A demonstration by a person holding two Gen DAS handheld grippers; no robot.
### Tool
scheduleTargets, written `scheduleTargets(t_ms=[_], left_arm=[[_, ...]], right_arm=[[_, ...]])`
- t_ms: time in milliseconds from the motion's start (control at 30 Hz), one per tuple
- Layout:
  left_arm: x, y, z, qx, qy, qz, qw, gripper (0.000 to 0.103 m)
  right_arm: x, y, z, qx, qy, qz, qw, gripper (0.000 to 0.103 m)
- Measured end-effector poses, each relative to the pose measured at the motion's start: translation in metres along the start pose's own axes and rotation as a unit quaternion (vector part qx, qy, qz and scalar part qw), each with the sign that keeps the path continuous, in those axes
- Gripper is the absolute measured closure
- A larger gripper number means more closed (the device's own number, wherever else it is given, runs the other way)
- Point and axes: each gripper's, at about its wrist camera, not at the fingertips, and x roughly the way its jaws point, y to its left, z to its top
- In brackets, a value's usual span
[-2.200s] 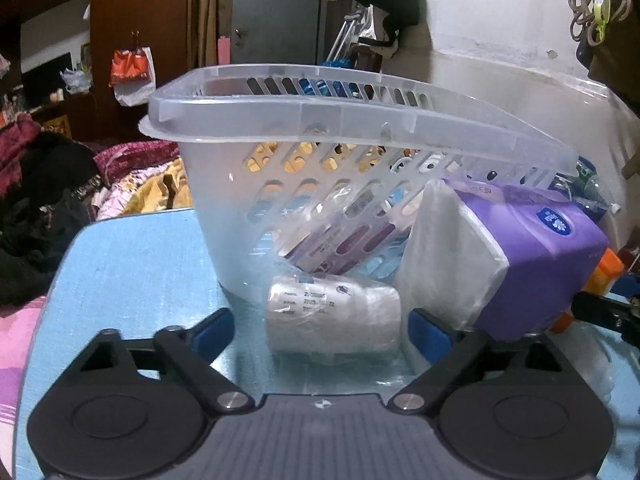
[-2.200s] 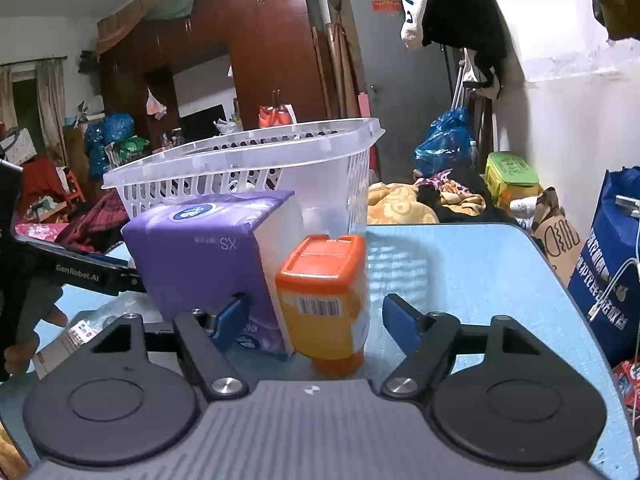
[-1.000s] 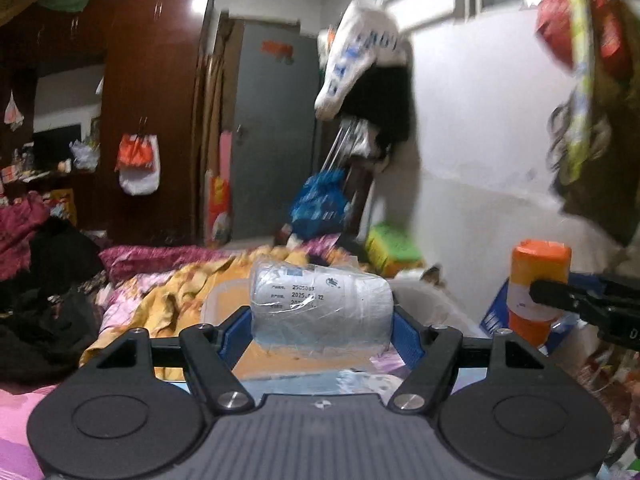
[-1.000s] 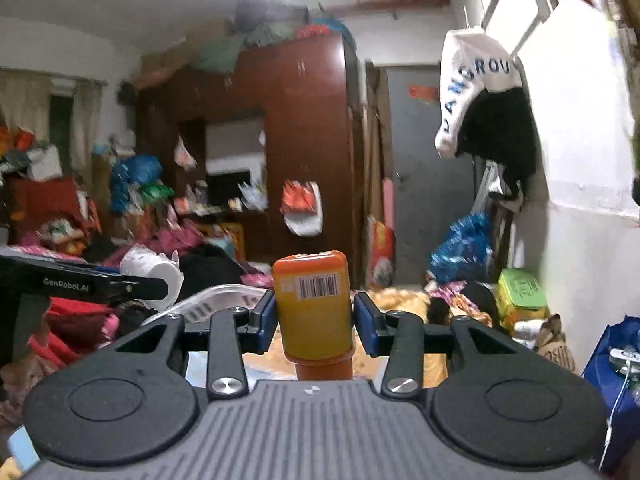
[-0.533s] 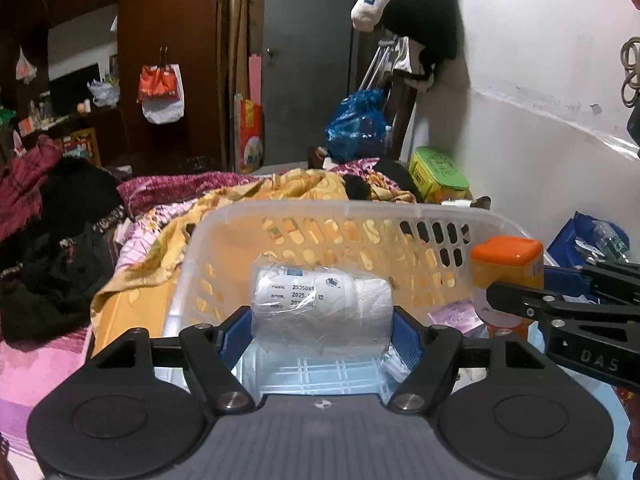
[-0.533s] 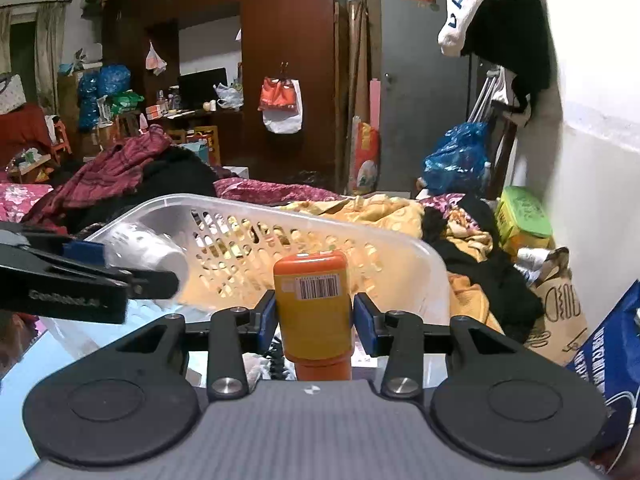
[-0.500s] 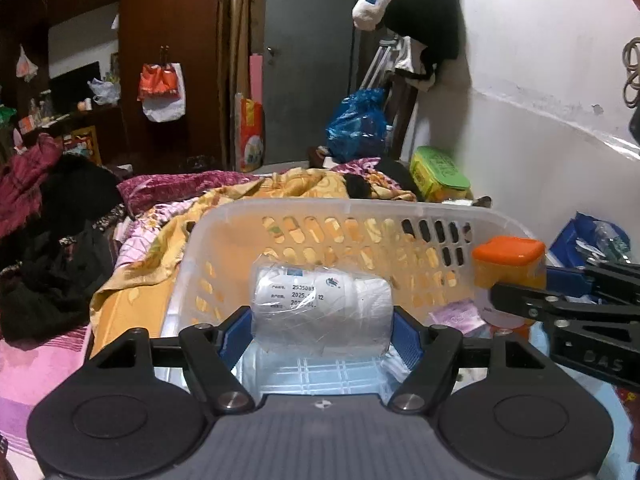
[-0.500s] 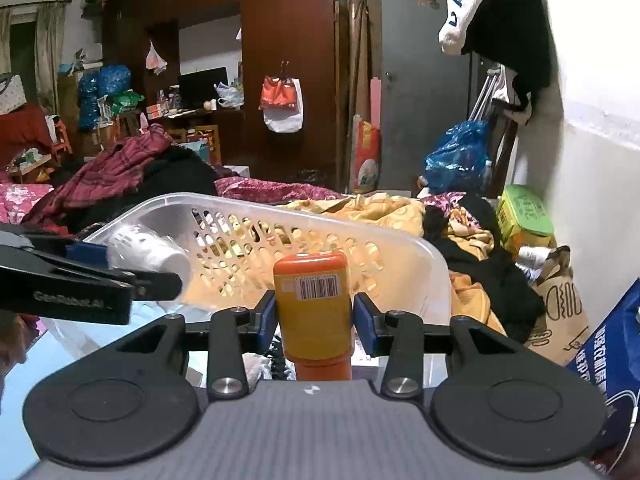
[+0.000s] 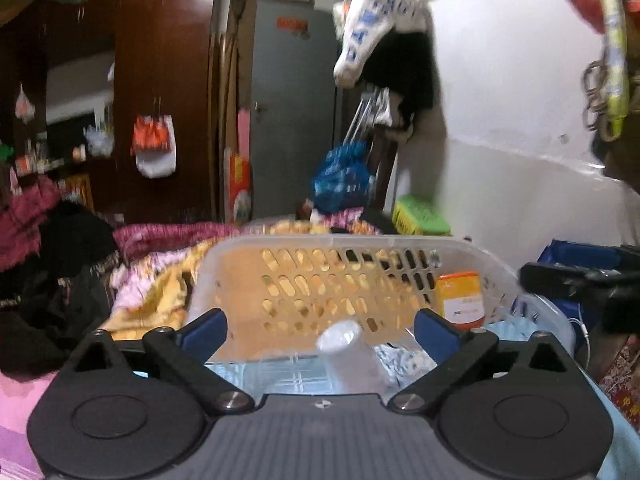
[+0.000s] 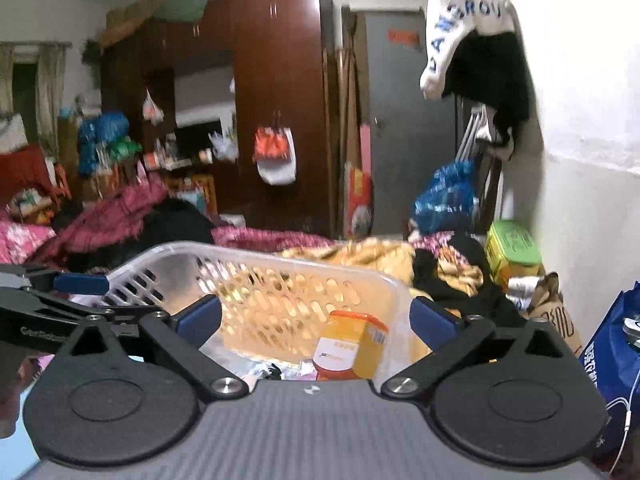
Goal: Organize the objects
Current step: 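Lift the white roll with the left gripper and release it into the basket, then close the left gripper on the white-and-orange medicine box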
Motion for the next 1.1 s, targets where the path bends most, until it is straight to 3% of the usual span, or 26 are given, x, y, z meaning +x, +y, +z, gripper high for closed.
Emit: scheduleTargets(t_ms=[167, 300, 500, 700, 867, 967, 1100], left_arm=[[-0.059, 0.002, -0.049, 0.013, -0.035, -0.042, 0.9984, 0.0], [-0.095, 0.004, -0.097, 0.013, -0.054, -0.073, 0.9958, 0.0], [-0.123, 0.012, -0.15, 0.044, -0.062, -0.122, 0.9896, 0.0], [-0.121, 0.027, -0.18, 0.05, -0.054, -0.153, 0.9855, 0.0], [-0.123, 0.025, -0.199, 0.071, -0.059, -0.193, 0.9769, 0.001], [-0.118, 0.022, -0.206, 0.084, -0.05, -0.196, 0.9758, 0.005], [-0.115, 0.021, -0.209, 0.076, -0.047, -0.206, 0.9744, 0.018]], right_arm=[[-0.059, -0.012, -0.035, 0.032, -0.045, 0.029, 0.998, 0.0], [-0.091, -0.008, -0.094, 0.048, -0.046, 0.072, 0.995, 0.0], [-0.097, 0.019, -0.161, 0.05, -0.022, 0.135, 0.989, 0.0], [-0.089, 0.049, -0.165, -0.002, -0.03, 0.154, 0.988, 0.0], [-0.085, 0.061, -0.173, -0.022, -0.025, 0.183, 0.983, 0.002], [-0.085, 0.071, -0.18, -0.035, -0.016, 0.195, 0.98, 0.01], [-0.079, 0.076, -0.18, -0.056, -0.011, 0.194, 0.979, 0.031]])
